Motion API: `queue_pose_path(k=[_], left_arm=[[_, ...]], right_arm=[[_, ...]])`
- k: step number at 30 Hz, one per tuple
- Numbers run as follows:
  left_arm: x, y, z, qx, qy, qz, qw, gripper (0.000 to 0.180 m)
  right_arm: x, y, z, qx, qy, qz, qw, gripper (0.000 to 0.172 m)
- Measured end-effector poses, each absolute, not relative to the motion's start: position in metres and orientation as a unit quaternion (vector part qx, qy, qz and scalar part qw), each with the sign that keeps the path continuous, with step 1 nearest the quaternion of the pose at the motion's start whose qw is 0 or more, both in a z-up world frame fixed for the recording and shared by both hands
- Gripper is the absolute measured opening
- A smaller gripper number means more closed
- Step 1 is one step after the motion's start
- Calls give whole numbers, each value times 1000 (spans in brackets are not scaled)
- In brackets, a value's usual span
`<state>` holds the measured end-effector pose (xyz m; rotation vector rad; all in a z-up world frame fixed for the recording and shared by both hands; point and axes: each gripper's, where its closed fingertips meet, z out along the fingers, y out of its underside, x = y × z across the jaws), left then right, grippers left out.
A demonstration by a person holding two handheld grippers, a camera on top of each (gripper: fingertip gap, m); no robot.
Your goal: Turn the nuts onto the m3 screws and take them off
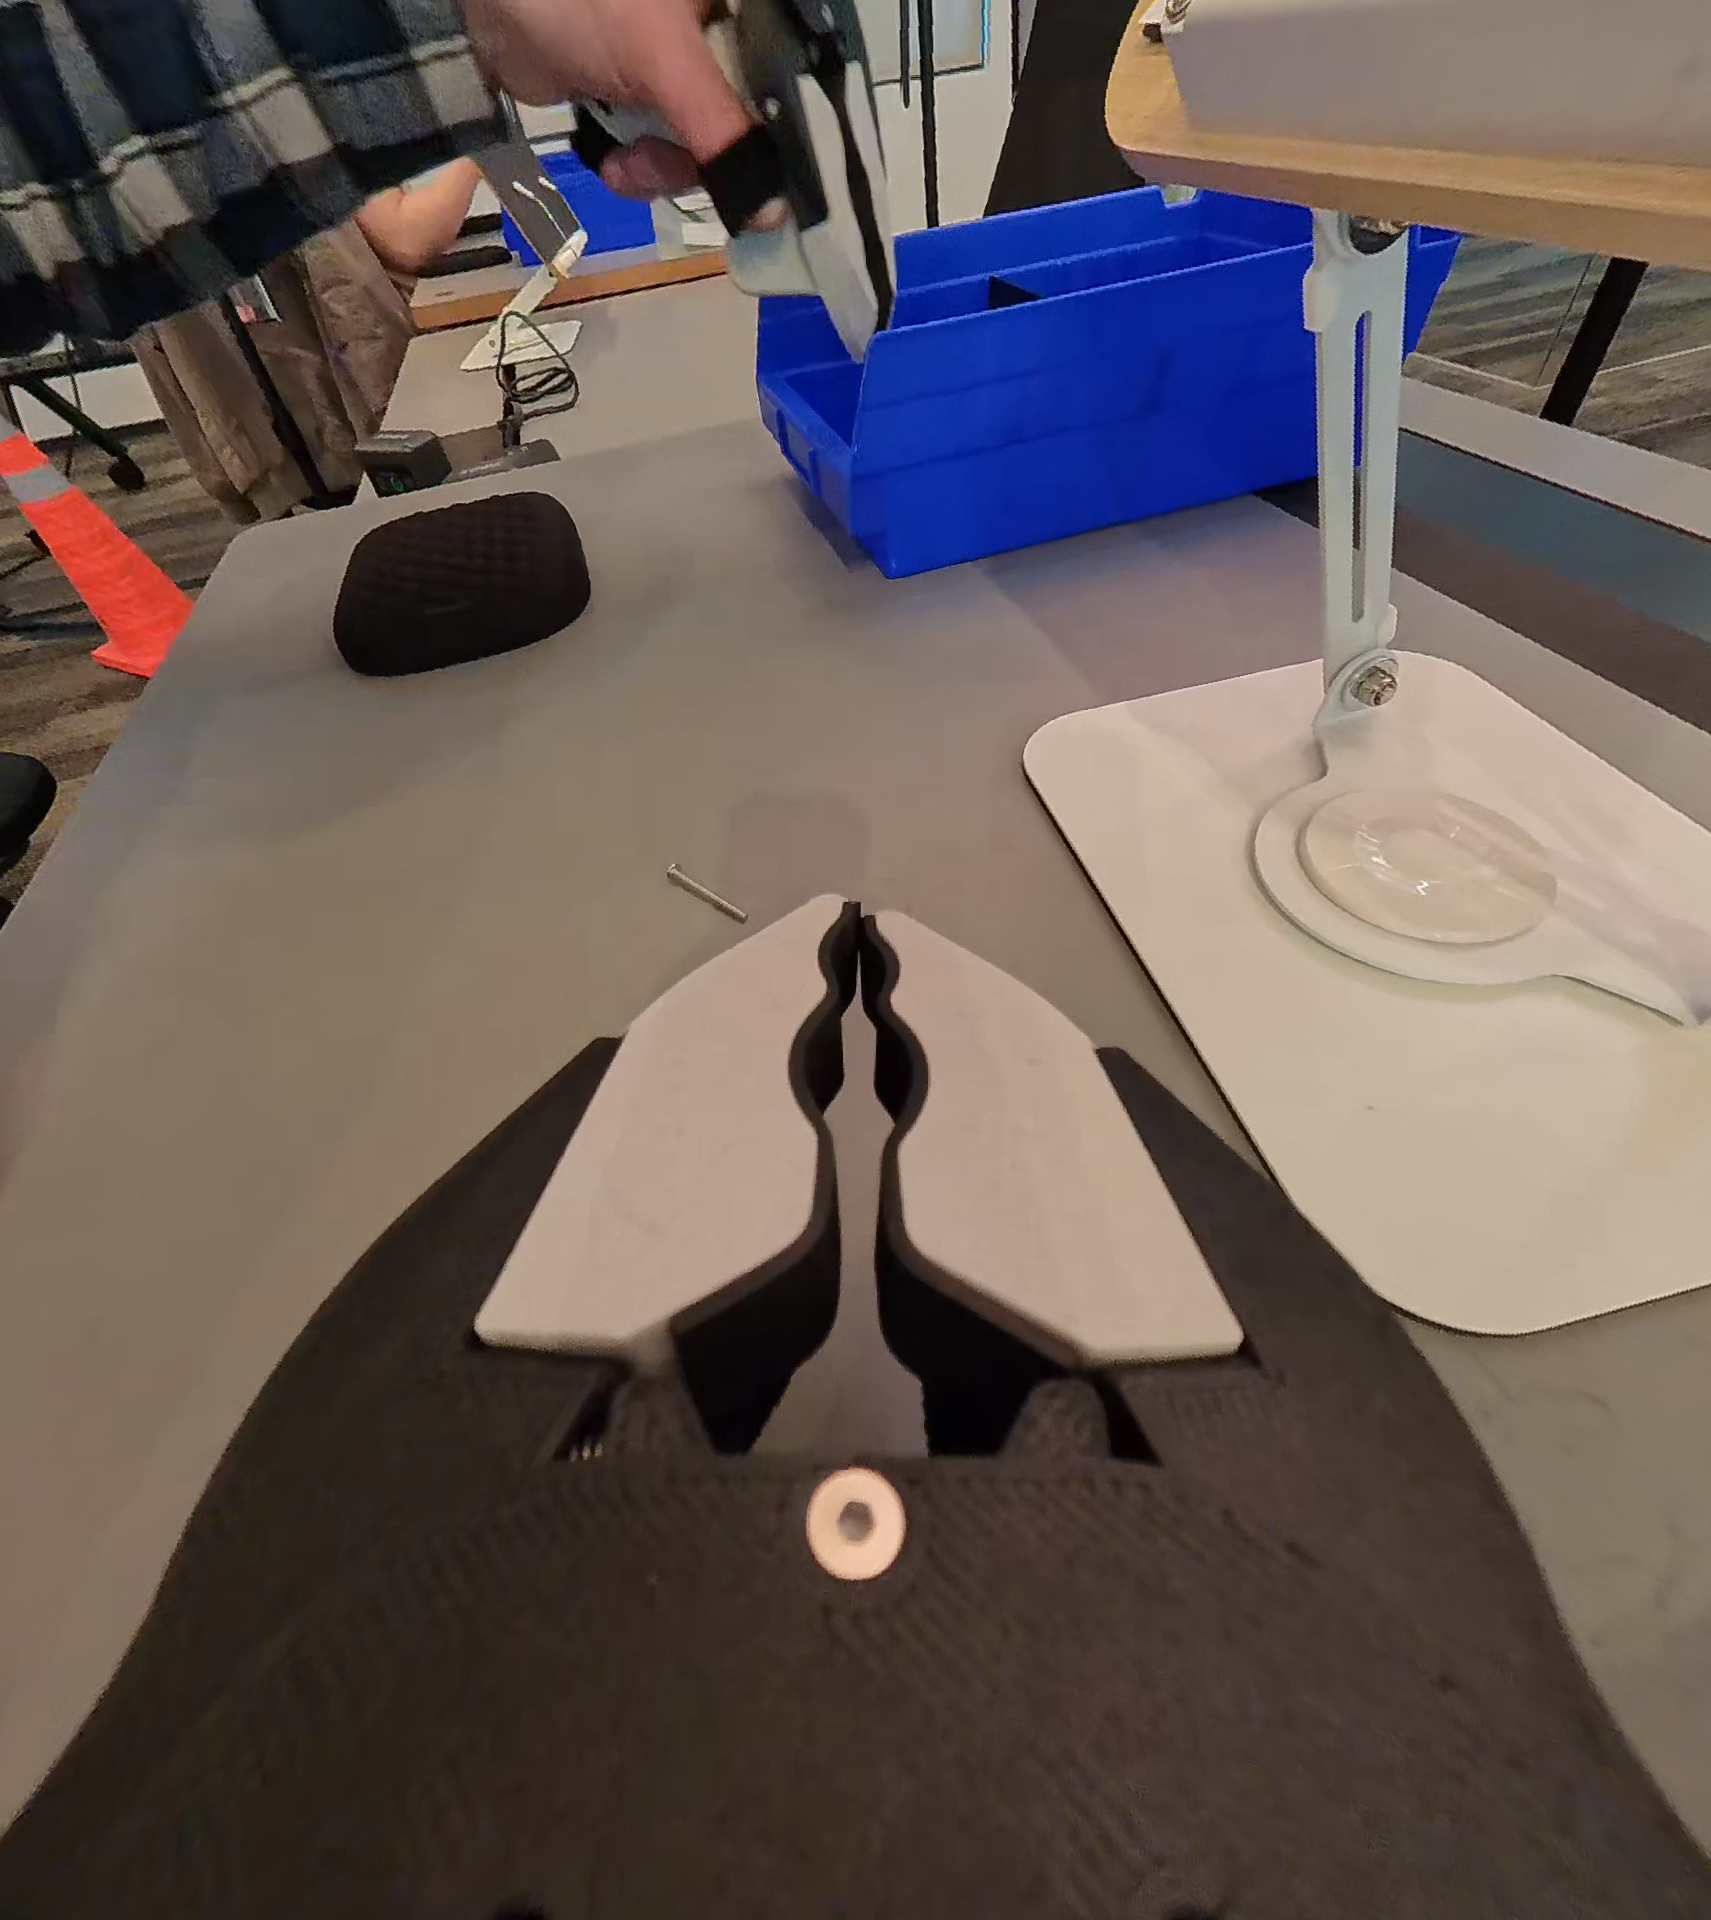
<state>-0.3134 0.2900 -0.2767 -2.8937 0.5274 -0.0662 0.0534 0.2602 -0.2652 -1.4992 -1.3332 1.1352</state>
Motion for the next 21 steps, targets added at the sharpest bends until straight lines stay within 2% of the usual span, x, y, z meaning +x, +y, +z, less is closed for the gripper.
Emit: queue_pose_path(k=[1,5,11,21], left_arm=[[-319,293,-284,-981,170,-27,86,20],[-348,297,-313,-989,145,-4,26,23],[-363,294,-335,-990,137,8,-20,22],[-367,296,-348,-991,127,-3,-45,18]], right_arm=[[53,260,-265,-594,-529,450,406,0],[53,260,-265,-594,-528,453,404,0],[53,260,-265,-594,-529,453,402,0],[53,260,-265,-594,-529,455,401,0]])
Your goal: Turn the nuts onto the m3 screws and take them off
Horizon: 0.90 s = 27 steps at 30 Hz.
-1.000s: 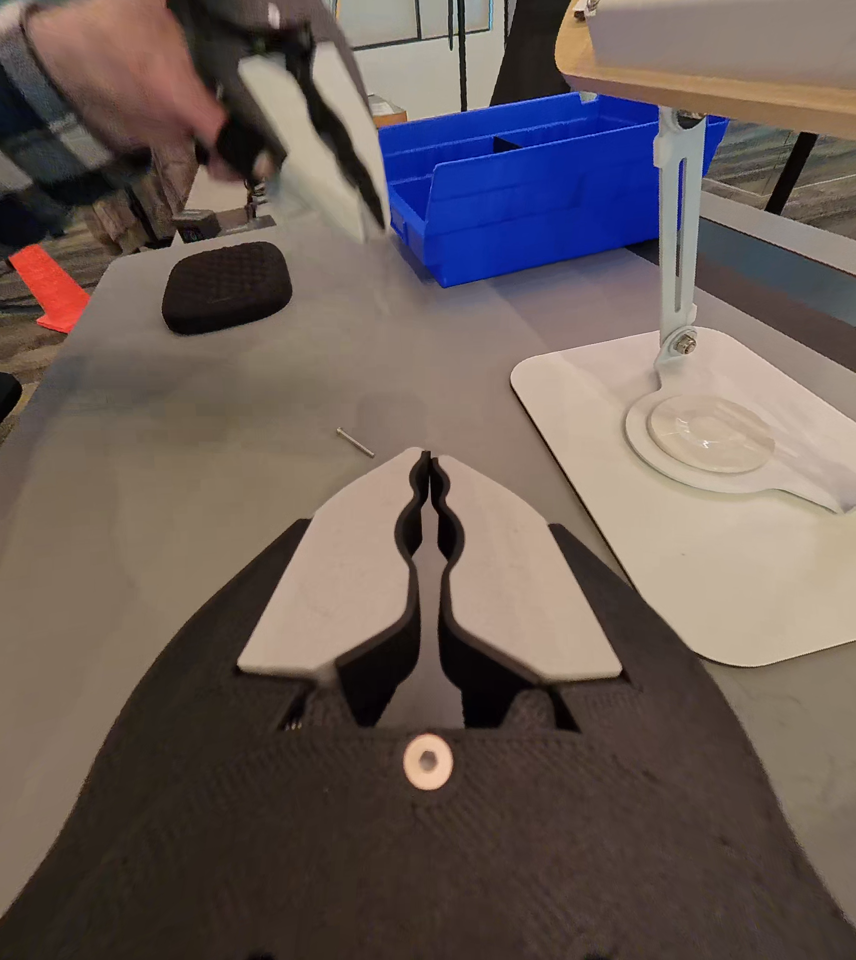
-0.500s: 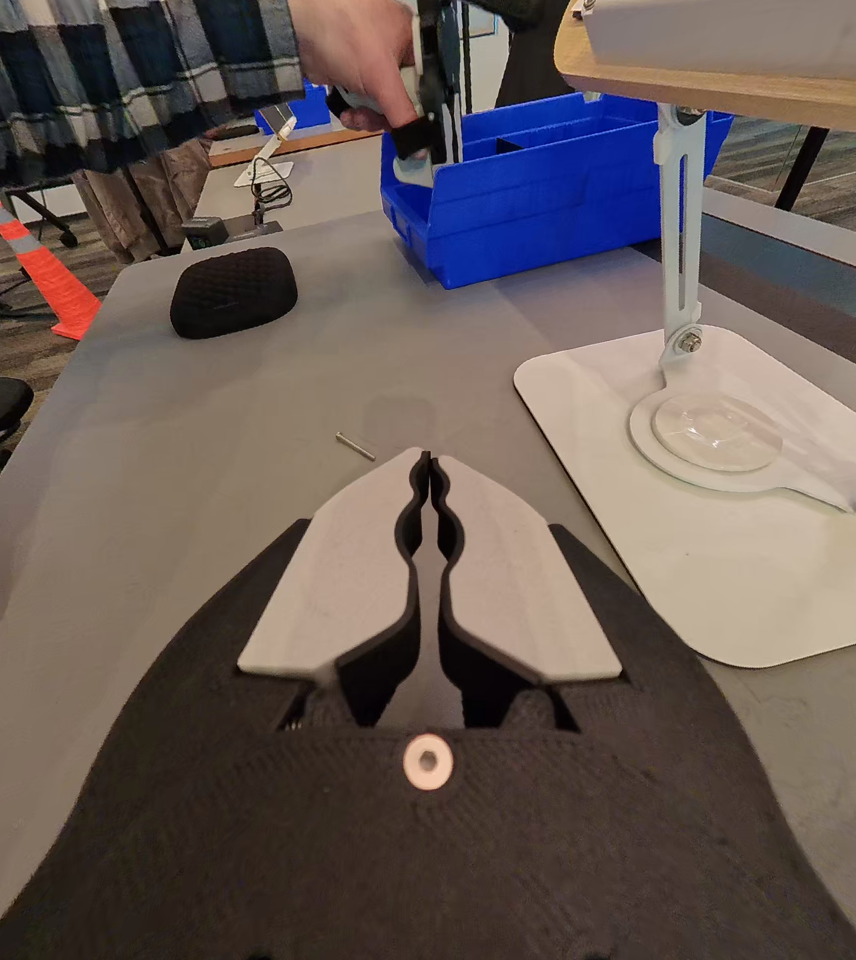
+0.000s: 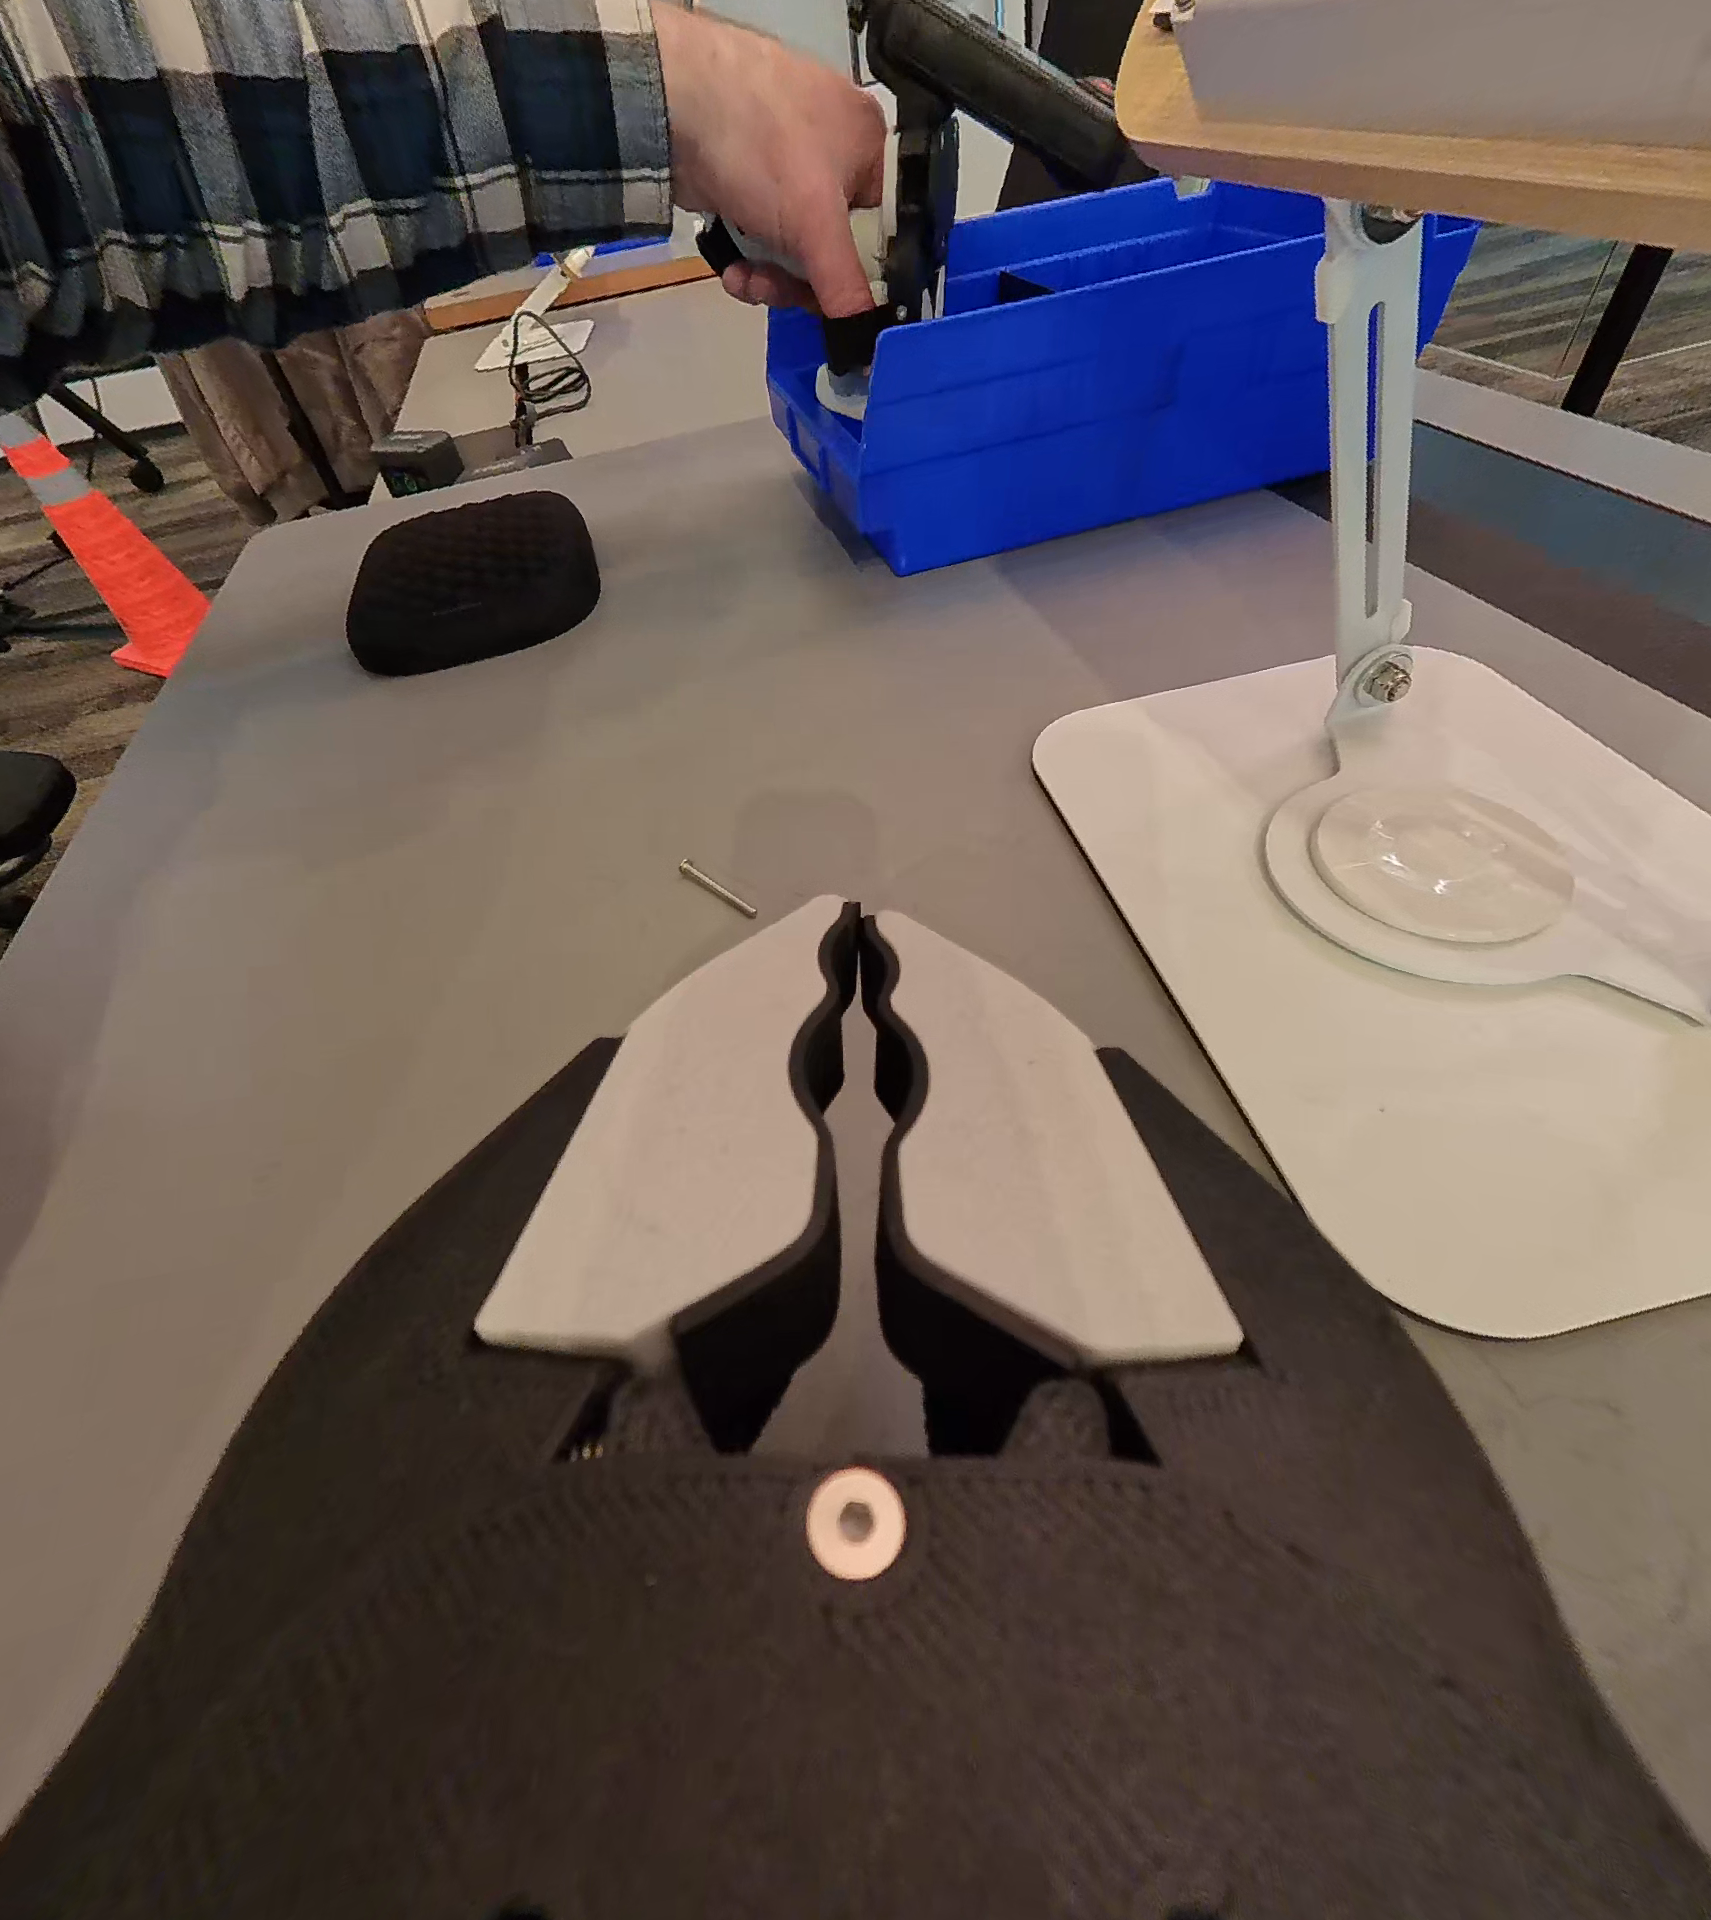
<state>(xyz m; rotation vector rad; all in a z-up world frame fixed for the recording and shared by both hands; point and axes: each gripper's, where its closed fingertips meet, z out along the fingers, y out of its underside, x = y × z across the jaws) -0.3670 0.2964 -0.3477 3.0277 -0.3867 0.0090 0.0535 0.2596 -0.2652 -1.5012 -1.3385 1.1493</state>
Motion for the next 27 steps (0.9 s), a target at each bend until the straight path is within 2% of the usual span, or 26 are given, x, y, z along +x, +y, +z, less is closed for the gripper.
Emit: queue_pose_path(k=[10,15,27], left_arm=[[-370,294,-348,992,-112,12,53,17],[-375,294,-349,993,-110,2,48,6],[-375,293,-348,992,-120,0,38,5]], right_arm=[[53,259,-266,-593,-531,454,400,0],[53,259,-266,-593,-531,454,400,0],[53,259,-266,-593,-533,453,399,0]])
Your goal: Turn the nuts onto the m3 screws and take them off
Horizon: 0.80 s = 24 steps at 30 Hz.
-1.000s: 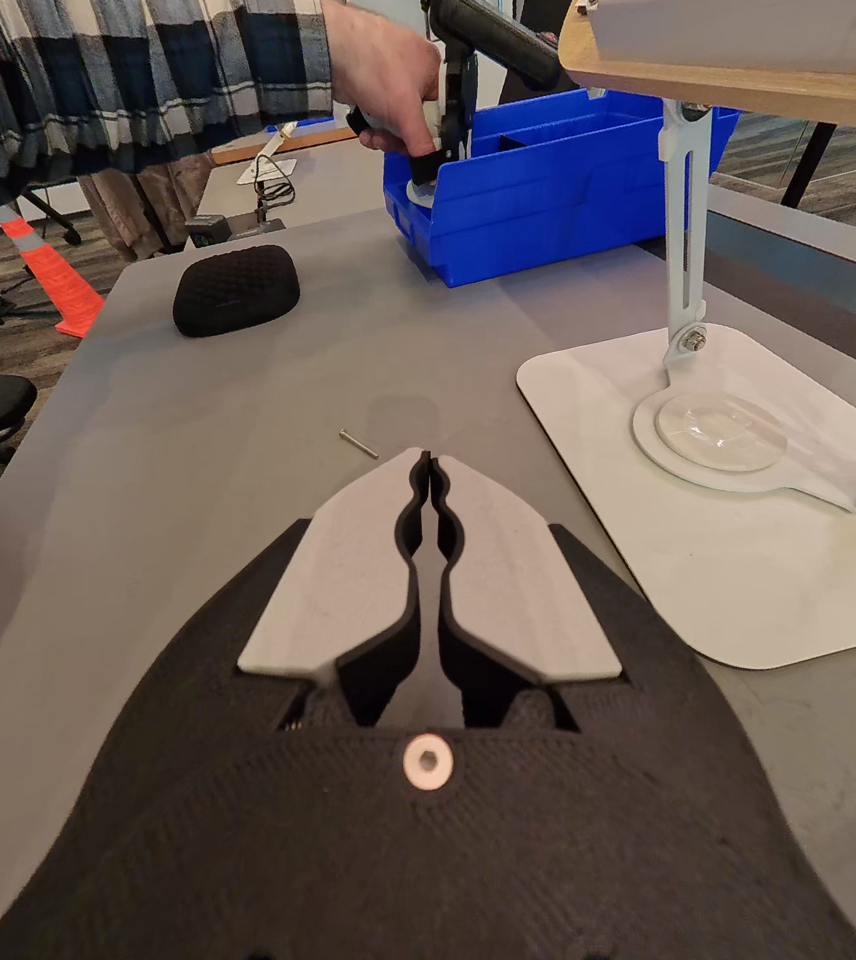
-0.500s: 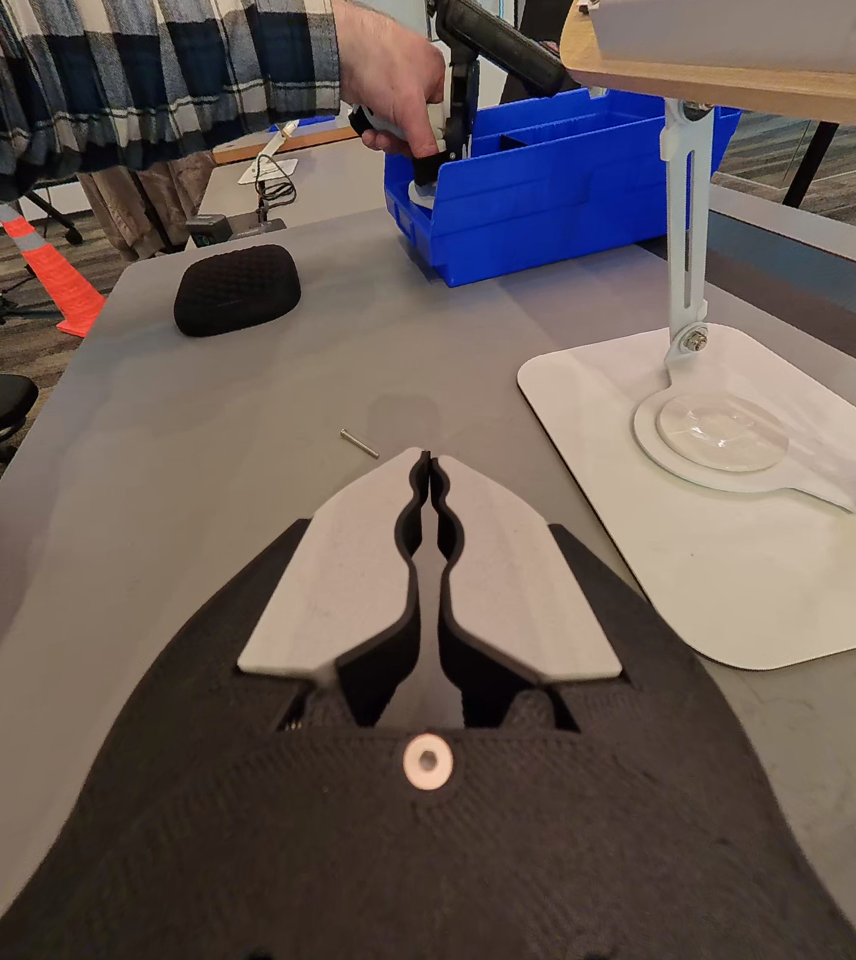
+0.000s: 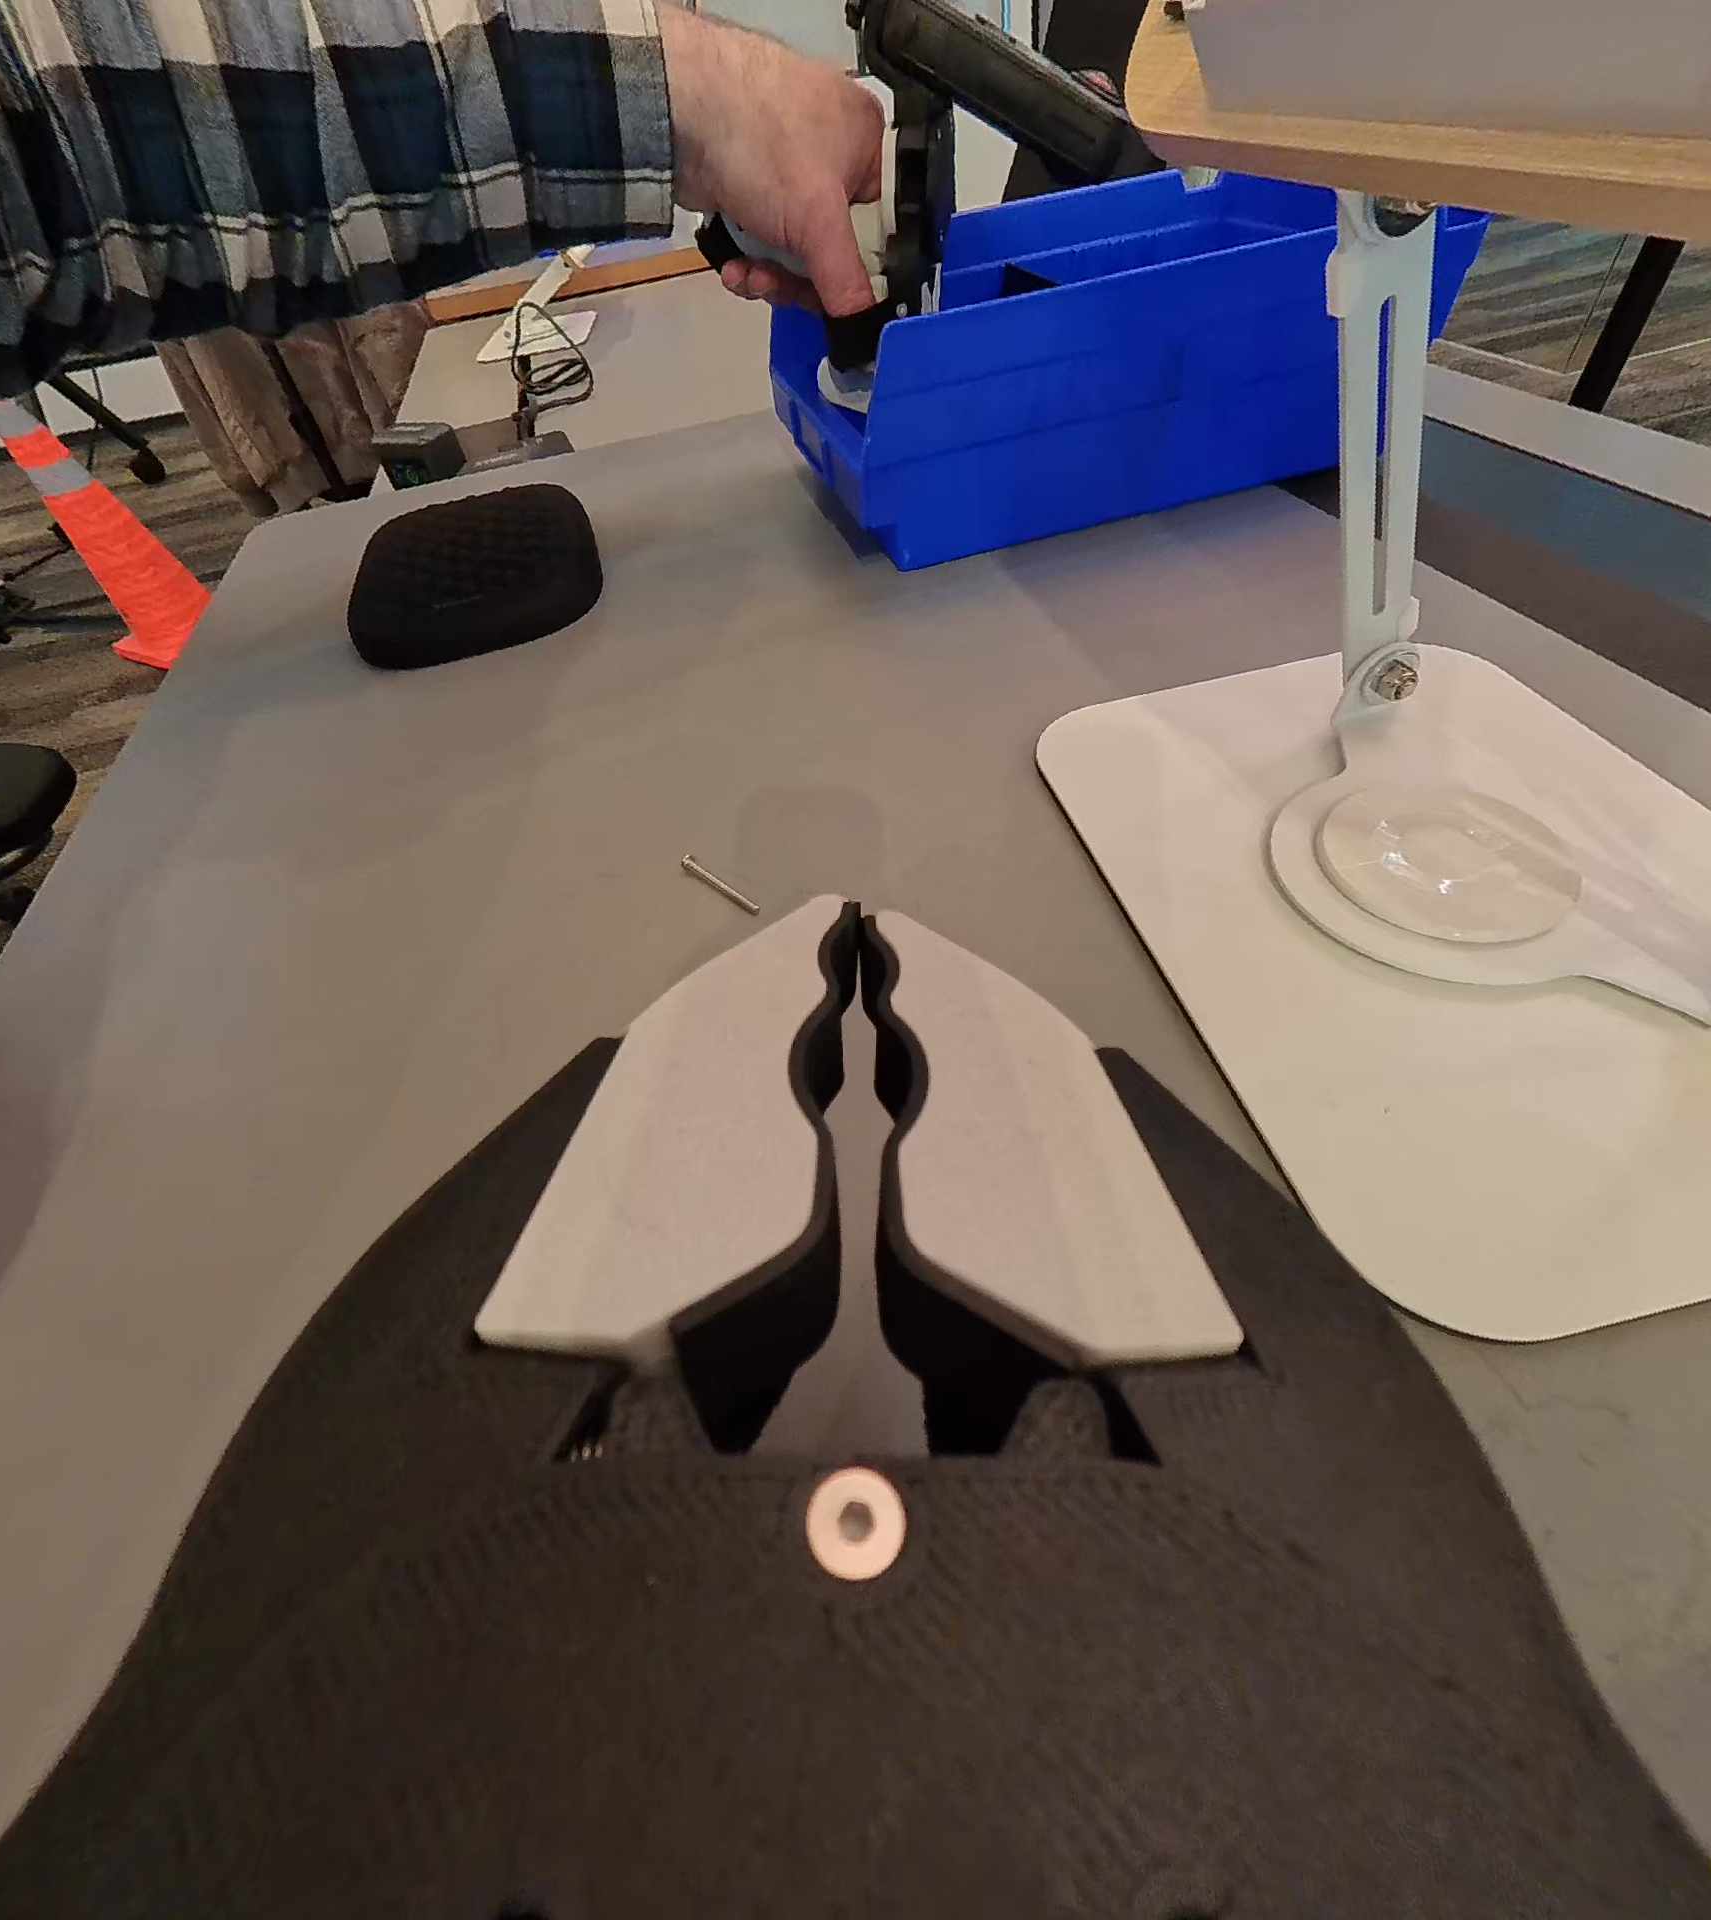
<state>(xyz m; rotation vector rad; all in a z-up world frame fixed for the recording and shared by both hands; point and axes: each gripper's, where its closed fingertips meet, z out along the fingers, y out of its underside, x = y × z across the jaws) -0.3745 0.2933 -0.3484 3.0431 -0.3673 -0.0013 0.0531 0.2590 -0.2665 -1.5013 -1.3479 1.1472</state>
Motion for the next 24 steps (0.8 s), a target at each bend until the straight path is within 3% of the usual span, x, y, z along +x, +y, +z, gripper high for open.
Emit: queue_pose_path(k=[15,24], left_arm=[[-379,298,-336,992,-127,-2,7,5],[-349,292,-300,987,-153,26,-41,5]], right_arm=[[53,258,-267,-593,-534,454,396,0],[53,258,-267,-594,-534,454,395,0]])
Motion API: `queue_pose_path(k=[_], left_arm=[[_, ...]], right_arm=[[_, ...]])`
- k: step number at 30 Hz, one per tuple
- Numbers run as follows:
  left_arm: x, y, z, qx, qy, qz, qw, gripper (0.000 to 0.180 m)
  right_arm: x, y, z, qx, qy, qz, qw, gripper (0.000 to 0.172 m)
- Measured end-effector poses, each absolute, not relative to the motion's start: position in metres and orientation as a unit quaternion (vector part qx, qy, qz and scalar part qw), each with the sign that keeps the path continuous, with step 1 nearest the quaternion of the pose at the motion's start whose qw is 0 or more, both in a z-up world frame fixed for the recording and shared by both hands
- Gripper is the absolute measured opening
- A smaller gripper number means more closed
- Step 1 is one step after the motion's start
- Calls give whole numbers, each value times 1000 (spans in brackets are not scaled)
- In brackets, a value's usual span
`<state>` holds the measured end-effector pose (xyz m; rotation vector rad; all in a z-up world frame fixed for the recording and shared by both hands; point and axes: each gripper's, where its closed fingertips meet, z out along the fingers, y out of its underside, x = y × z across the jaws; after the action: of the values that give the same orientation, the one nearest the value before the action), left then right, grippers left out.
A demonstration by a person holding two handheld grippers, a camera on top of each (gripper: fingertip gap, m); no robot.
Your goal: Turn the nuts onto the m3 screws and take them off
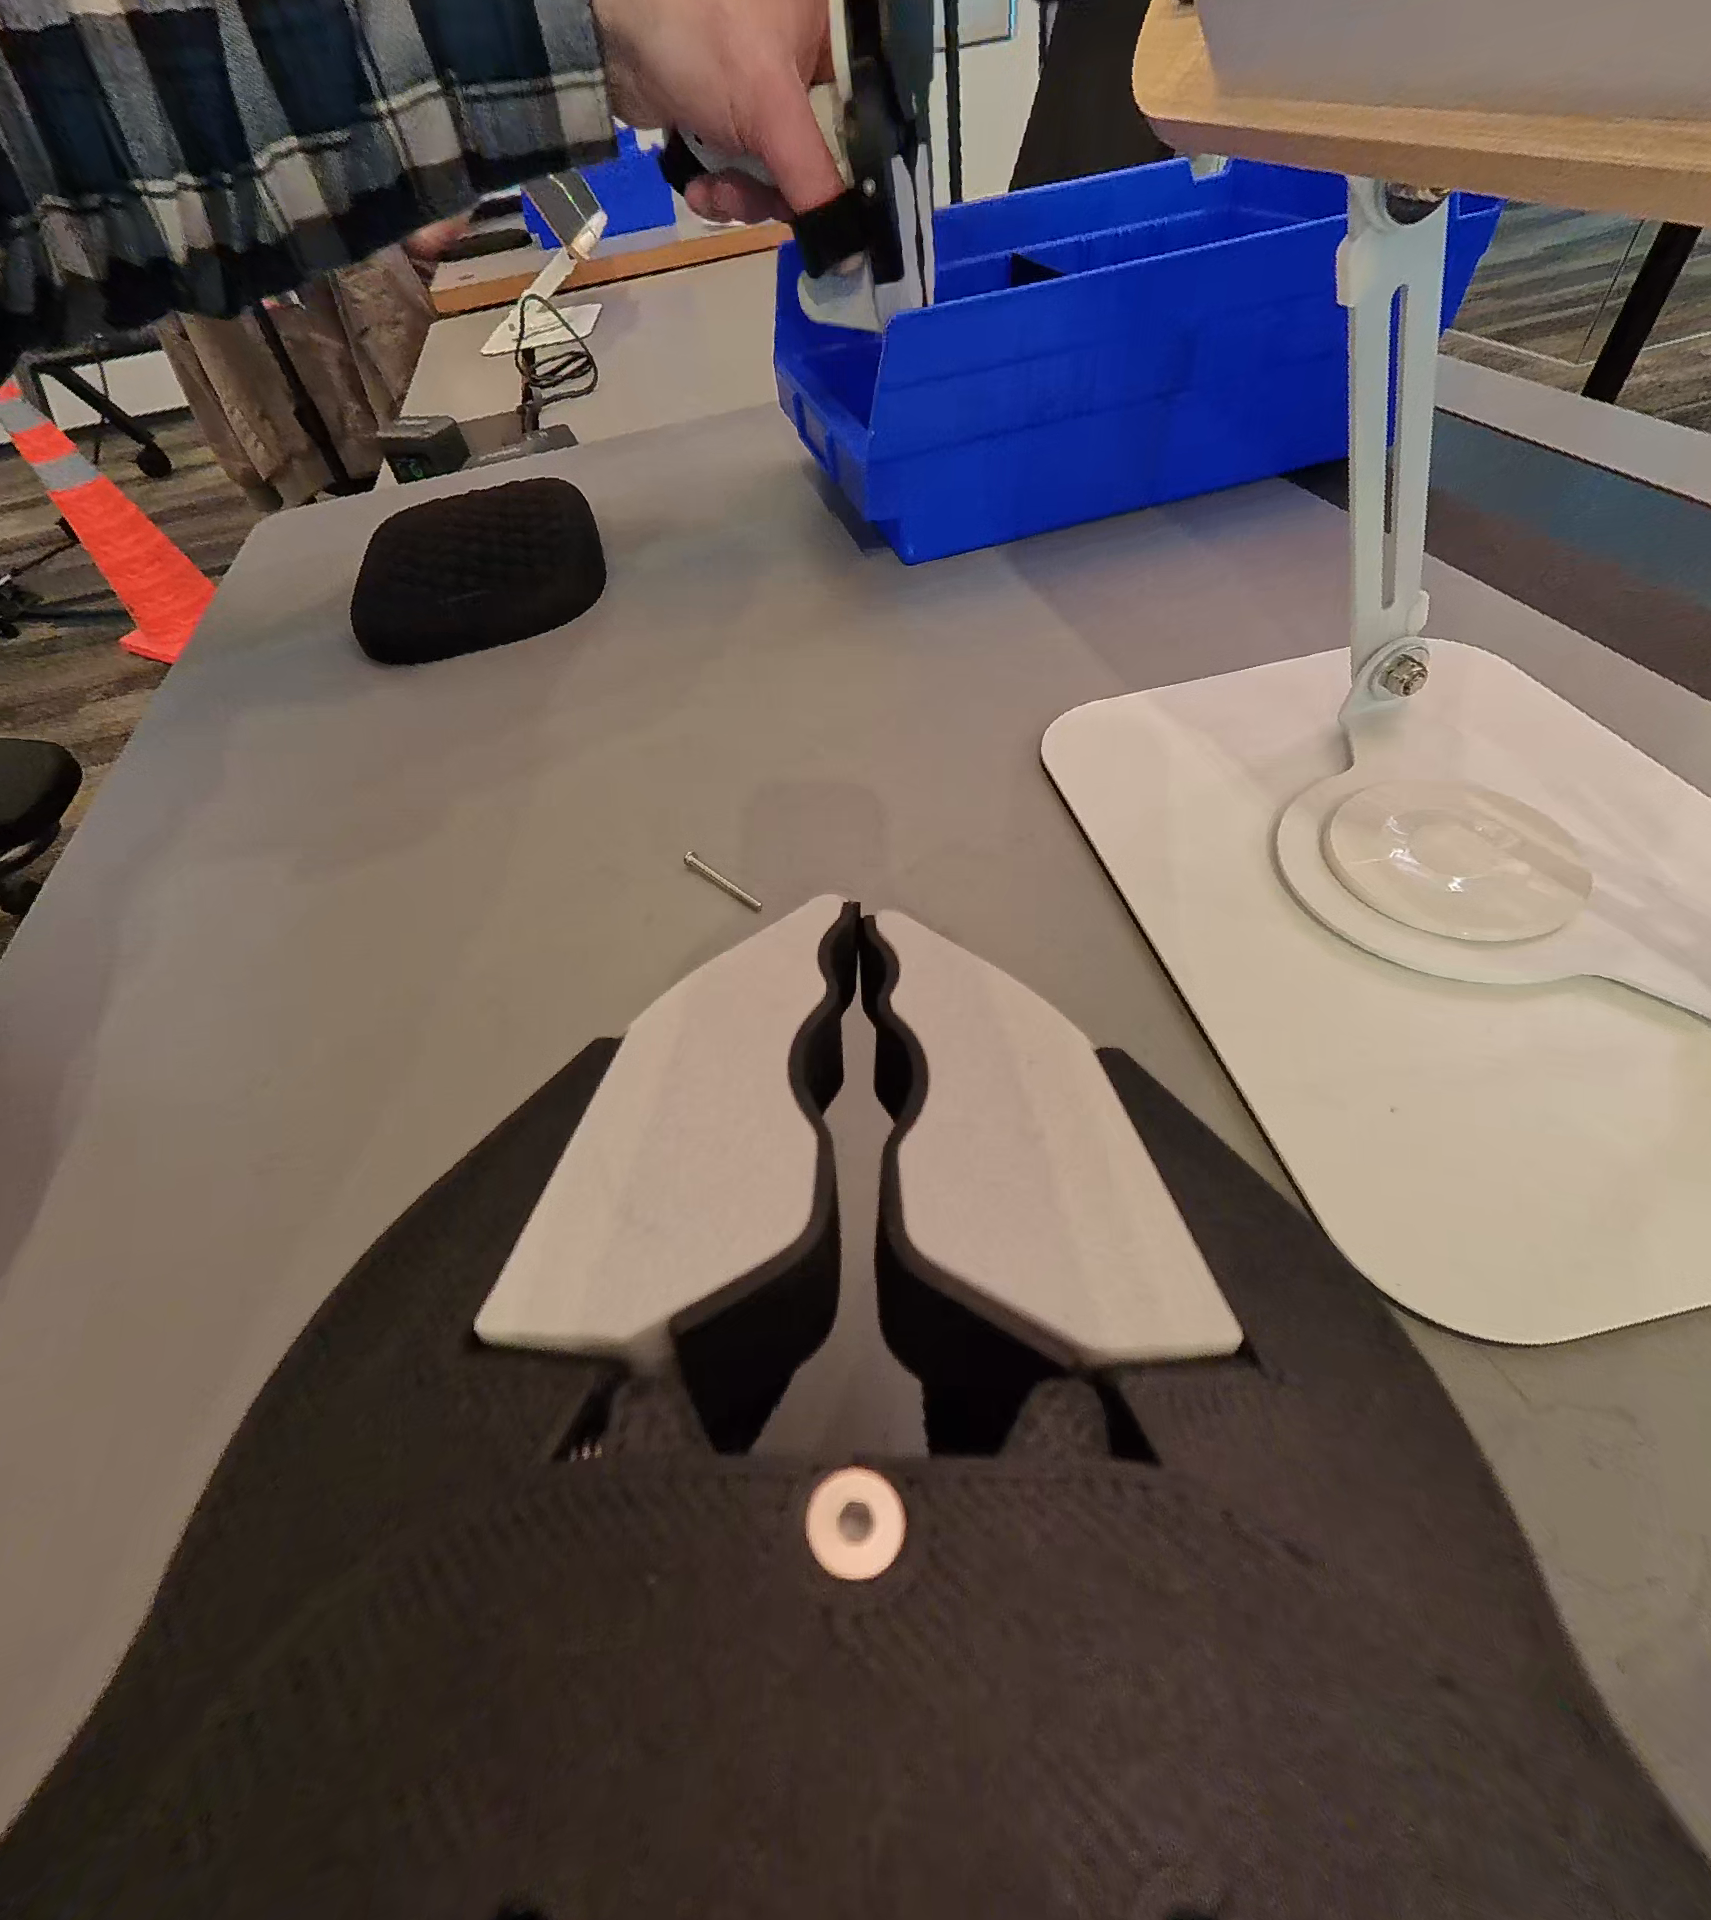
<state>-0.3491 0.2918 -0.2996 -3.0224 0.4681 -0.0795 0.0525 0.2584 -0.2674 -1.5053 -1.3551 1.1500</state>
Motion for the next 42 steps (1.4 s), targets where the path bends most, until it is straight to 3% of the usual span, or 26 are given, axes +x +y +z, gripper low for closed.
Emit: queue_pose_path(k=[13,23,31,34,37,42], left_arm=[[-218,241,-247,-954,257,-100,114,5],[-16,215,-294,-883,419,-180,114,5],[21,209,-340,-872,461,-150,71,5],[24,206,-343,-870,463,-153,68,5],[22,207,-338,-870,460,-155,80,23],[-3,208,-320,-879,441,-145,111,24]], right_arm=[[54,261,-266,-594,-531,450,404,0],[59,269,-263,-599,-520,445,416,0],[59,270,-263,-599,-522,442,417,0],[58,269,-264,-598,-523,442,415,0],[58,269,-264,-599,-523,443,414,0],[58,269,-265,-599,-523,444,413,0]])
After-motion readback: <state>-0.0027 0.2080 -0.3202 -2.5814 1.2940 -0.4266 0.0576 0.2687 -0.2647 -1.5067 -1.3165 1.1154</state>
